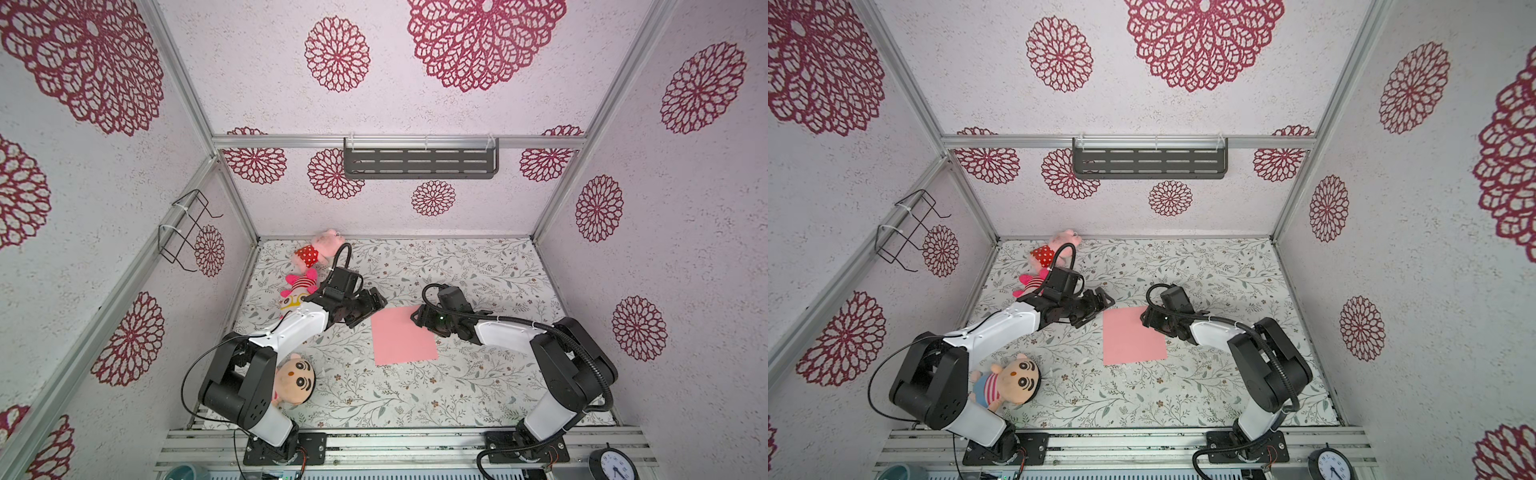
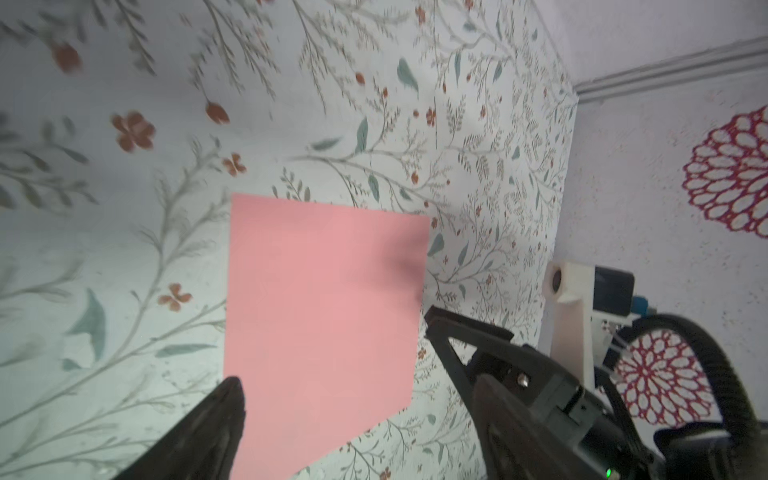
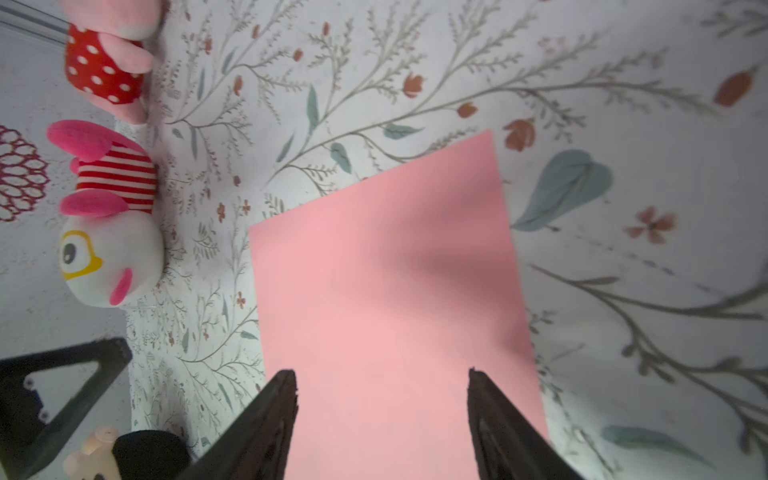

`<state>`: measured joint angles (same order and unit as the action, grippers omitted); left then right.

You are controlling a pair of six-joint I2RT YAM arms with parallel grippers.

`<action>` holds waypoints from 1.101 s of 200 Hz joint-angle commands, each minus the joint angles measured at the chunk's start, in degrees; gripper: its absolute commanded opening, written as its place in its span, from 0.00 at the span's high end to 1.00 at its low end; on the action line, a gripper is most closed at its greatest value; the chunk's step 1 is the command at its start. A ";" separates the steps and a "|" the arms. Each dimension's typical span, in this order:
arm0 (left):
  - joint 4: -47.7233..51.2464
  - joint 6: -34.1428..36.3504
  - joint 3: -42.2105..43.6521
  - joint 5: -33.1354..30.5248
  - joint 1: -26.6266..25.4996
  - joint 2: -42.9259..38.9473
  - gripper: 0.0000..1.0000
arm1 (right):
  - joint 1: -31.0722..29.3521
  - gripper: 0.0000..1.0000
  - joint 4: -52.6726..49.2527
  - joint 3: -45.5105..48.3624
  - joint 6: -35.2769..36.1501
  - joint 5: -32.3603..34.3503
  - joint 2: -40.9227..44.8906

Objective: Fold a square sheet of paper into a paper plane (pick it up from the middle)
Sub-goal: 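Pinch the middle of the pink sheet with both grippers and lift it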

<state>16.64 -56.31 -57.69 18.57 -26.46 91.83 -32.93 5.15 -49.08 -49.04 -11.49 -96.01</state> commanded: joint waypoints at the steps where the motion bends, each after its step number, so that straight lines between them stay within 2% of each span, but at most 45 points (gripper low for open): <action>1: 0.28 -4.09 0.15 3.66 -1.58 2.54 0.18 | 0.40 0.36 -5.76 -3.41 3.66 -1.44 -1.51; 20: 1.49 -3.56 -0.77 4.99 -1.79 4.84 0.23 | 0.56 0.39 -6.38 -3.50 3.70 -2.30 -2.41; 64: 2.60 -3.03 -1.76 7.04 -2.37 8.64 0.24 | 0.54 0.42 -7.17 -2.31 3.42 -3.30 -2.43; 106: -1.23 -3.62 -2.11 10.30 -2.90 11.79 0.22 | 0.58 0.43 -8.05 -1.22 3.25 -3.76 -3.00; 157: -1.64 -3.32 -3.21 10.36 -3.37 14.01 0.21 | 0.57 0.43 -7.35 0.11 2.45 -4.40 -3.57; 220: 0.29 -2.24 -4.22 9.38 -3.78 17.15 0.24 | 0.58 0.43 -4.17 2.28 2.04 -6.81 -3.28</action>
<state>16.21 -58.57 -61.28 28.18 -29.65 107.31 -32.16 1.78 -49.25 -46.61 -16.14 -98.35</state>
